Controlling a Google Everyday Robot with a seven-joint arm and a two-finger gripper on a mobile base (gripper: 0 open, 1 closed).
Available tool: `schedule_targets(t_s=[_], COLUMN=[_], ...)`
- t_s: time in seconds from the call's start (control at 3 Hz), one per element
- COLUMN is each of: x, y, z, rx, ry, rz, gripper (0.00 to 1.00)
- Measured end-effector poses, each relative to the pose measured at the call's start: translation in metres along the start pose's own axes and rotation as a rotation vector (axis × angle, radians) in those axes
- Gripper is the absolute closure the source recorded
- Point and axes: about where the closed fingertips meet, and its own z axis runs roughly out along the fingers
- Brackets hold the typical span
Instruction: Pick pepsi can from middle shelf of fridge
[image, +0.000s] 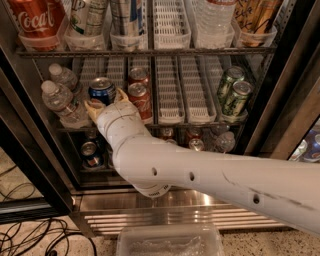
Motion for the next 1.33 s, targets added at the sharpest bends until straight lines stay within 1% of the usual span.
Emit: schedule_targets(t_s=[0.33, 0.67, 1.0, 1.33], x=[0.003, 0.005, 0.005, 0.01], y=[0.0, 0.01, 0.009, 0.009], z=[-0.011, -0.012, -0.016, -0.036], rx=[-0.062, -0.099, -0.1, -0.119], ry=[0.051, 0.06, 0.066, 0.106], rz=[0.004, 0.007, 0.013, 0.054], gripper=[1.0, 1.0, 1.0, 1.0])
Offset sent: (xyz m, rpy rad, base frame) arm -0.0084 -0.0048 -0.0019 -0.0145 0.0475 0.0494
